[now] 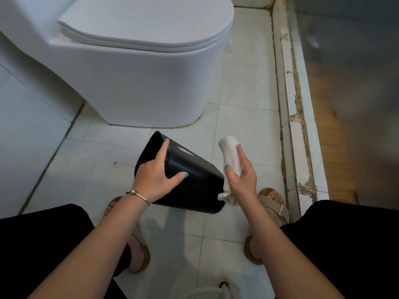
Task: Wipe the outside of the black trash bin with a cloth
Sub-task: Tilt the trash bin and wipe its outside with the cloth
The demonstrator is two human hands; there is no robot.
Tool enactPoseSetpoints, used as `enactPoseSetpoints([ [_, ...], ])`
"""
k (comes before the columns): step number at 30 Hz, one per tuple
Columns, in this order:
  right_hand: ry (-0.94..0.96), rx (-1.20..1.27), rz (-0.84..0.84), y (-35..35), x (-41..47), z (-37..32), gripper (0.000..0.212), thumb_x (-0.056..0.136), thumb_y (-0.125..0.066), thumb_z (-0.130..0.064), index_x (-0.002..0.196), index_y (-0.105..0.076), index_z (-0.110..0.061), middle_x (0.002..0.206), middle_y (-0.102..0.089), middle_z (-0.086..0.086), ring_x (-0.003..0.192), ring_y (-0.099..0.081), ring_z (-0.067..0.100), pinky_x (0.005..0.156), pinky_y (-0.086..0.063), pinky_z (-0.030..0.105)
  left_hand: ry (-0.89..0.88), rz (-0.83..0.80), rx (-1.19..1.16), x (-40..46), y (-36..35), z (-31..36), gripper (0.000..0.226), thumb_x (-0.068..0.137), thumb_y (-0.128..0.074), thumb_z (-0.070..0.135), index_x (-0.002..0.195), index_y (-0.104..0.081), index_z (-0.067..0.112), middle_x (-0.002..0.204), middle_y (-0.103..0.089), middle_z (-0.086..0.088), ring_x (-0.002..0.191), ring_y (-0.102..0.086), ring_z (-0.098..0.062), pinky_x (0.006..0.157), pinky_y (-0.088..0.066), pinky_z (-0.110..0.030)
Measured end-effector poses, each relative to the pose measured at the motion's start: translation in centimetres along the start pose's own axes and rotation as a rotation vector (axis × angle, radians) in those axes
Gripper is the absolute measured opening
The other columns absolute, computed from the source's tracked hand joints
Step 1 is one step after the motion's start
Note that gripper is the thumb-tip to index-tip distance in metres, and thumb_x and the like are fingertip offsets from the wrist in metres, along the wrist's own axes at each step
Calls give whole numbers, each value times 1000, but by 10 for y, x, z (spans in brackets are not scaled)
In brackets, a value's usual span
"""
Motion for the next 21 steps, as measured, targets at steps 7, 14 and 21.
enactPoseSetpoints([
  [7,173,-79,-165,-31,-15,-14,63,87,-63,-8,140,-43,-37,146,-42,-12,139,-33,5,111,-25,13,-45,-37,51,-5,1,4,95,79,-67,52,151,-12,24,64,-59,5,58,-57,-15,59,-47,-31],
  [14,127,-108,-169,-33,-24,2,63,87,-62,-9,141,-43,-34,148,-42,-12,140,-31,4,112,-25,15,-25,34,15,-17,6,12,73,82,-54,63,141,-29,27,52,-52,9,56,-58,-14,56,-44,-29],
  [21,103,-101,-148,-30,-23,7,62,88,-61,-10,142,-42,-35,149,-40,-14,140,-30,2,108,-21,9,182,-146,-217,-4,-17,3,98,76,-60,64,151,-3,35,126,-60,6,113,-58,-22,93,-46,-36],
])
Point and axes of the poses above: each hand's wrist, its own x-axis towards the middle knuckle, its own y-axis out of the back of the hand, z = x × y, the point moved 9 cm from there along x, towards the middle knuckle
